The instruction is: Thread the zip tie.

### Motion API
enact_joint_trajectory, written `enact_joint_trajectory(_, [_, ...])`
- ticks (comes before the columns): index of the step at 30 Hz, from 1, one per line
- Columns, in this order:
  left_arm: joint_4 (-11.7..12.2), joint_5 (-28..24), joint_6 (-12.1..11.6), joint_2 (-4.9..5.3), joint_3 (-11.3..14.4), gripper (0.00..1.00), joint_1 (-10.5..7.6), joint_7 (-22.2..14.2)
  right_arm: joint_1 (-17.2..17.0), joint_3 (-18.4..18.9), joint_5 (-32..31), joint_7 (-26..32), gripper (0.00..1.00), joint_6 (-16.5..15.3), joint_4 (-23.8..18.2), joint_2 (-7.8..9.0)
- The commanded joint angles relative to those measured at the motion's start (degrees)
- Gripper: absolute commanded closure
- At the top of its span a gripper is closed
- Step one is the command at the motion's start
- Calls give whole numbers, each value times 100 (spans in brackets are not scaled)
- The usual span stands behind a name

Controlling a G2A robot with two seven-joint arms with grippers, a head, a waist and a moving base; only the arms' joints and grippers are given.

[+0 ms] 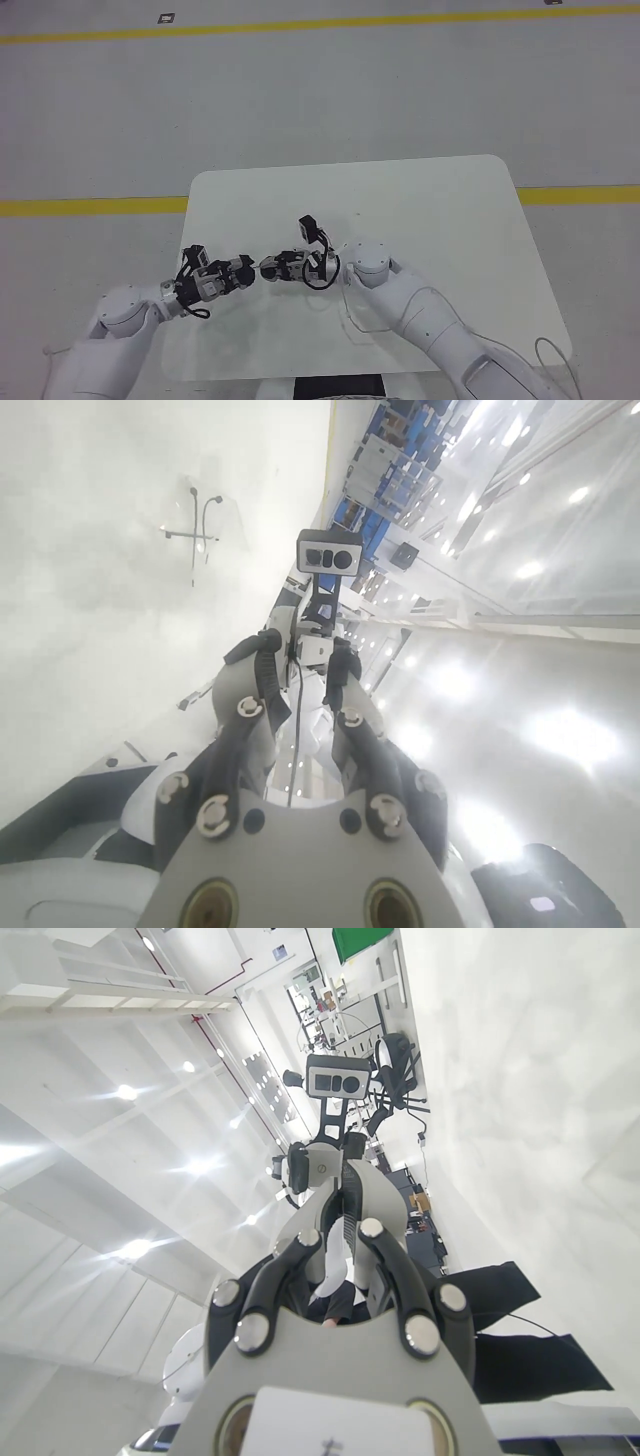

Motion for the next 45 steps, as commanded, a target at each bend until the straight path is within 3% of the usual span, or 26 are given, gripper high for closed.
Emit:
enact_joint_trajectory(1, [-18,62,-102,5,7,80,20,16,-7,6,-6,-41,100,10,-13,4])
enact_joint_trajectory(6, [-37,157,-211,15,21,80,42,113,-12,14,-22,-108,100,26,-37,12])
enact_joint_trajectory(7, [-35,165,-217,15,25,73,38,155,-14,23,-1,-111,100,17,-47,13])
enact_joint_trajectory(8, [-32,122,-237,12,23,64,34,204,-19,36,26,-105,100,-8,-52,15])
enact_joint_trajectory(9, [-32,122,-237,12,23,39,34,204,-19,36,26,-105,100,-8,-52,15])
enact_joint_trajectory(10, [-32,122,-237,12,23,5,34,204,-19,36,26,-105,100,-8,-52,15])
enact_joint_trajectory(11, [-32,122,-237,12,23,0,34,204,-19,36,26,-105,100,-8,-52,15])
enact_joint_trajectory(18, [-32,122,-237,12,23,0,34,204,-38,21,-99,-252,100,-32,-82,21])
enact_joint_trajectory(20, [-55,147,-319,-3,78,0,21,408,-107,-3,-261,-462,100,-42,-209,33])
enact_joint_trajectory(24, [-90,270,-592,1,109,0,21,391,-177,-8,-523,-751,100,-7,-391,63])
enact_joint_trajectory(30, [-112,410,-671,15,156,0,38,359,-257,0,-646,-933,100,80,-558,87])
enact_joint_trajectory(31, [-112,423,-669,16,163,7,36,359,-262,-4,-646,-927,100,100,-565,88])
enact_joint_trajectory(33, [-108,432,-665,20,172,48,30,355,-266,-13,-650,-913,100,125,-573,90])
enact_joint_trajectory(37, [-85,435,-682,29,173,64,25,352,-258,-33,-626,-795,100,156,-556,93])
enact_joint_trajectory(42, [-75,421,-710,39,162,76,30,348,-212,-44,-579,-623,100,151,-485,95])
enact_joint_trajectory(45, [-81,402,-726,45,154,78,42,333,-183,-58,-605,-546,100,155,-456,101])
